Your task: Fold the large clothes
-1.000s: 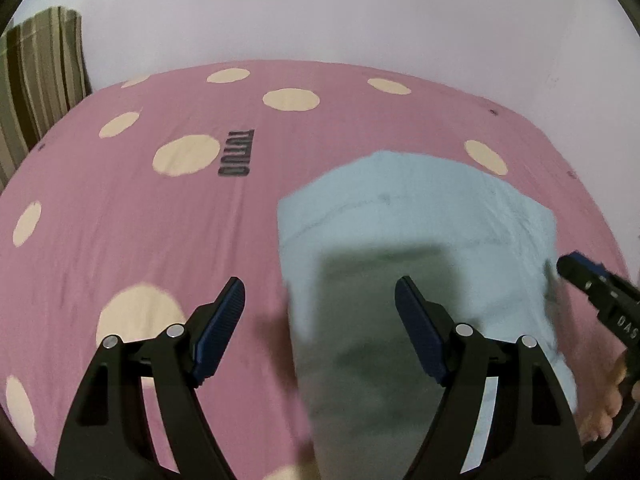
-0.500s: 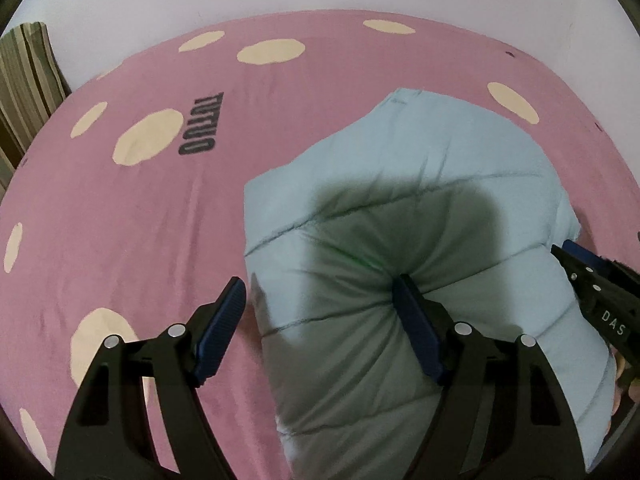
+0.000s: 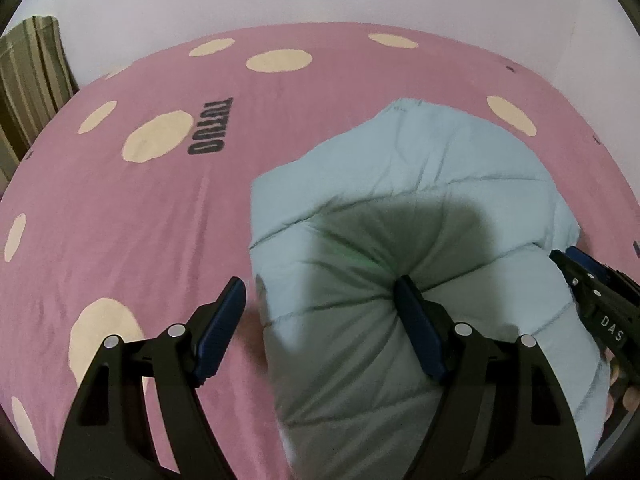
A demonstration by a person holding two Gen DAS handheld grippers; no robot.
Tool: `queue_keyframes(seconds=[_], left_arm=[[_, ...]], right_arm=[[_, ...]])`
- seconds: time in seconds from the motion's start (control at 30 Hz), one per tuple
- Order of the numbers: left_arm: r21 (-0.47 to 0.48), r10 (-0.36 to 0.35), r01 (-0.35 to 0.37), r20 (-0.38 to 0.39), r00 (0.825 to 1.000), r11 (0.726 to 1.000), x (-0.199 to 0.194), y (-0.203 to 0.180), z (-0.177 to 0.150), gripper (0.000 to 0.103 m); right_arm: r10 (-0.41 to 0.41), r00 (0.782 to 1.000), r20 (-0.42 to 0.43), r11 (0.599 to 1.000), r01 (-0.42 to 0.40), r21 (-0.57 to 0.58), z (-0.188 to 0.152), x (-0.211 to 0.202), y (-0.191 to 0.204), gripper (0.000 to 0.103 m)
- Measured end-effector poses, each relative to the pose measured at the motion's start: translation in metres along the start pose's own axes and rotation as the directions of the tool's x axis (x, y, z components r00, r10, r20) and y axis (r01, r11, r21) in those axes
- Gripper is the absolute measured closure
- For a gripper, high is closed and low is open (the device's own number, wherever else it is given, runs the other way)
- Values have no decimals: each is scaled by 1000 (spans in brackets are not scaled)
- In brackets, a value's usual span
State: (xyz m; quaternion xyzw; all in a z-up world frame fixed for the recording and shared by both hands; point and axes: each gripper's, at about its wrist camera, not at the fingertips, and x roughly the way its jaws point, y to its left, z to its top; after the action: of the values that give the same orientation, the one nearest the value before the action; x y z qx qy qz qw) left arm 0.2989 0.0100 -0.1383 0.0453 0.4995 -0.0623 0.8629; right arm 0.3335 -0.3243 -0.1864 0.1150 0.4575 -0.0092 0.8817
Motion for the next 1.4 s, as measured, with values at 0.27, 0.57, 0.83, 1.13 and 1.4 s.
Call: queue_keyframes(seconds=[0.27,0.57,0.83,1.13,1.4], left_arm=[[-39,13,-10,72,997,999,-38,6,-18,26],[-44,45,-40,121,992,998,-67,7,-55,26],[-66,35,-24,157,987,997,-97,6,-76,24],[-66,72,-56,275,959,996,-159,-1,-92,9],[-80,85,-61,332,939,995,-195,-5,-101,6]], right_arm=[[-4,999,40,999,3,33,-12,-34,-6,48],[-3,999,47,1000,2,27,-37,-66,-6,47],[-9,999,51,1000,8,20,-57,-90,-5,47],[-10,990,141,1000,10,0,-72,-144,6,35],[0,978,209,1000,6,-27,-82,-178,22,28]])
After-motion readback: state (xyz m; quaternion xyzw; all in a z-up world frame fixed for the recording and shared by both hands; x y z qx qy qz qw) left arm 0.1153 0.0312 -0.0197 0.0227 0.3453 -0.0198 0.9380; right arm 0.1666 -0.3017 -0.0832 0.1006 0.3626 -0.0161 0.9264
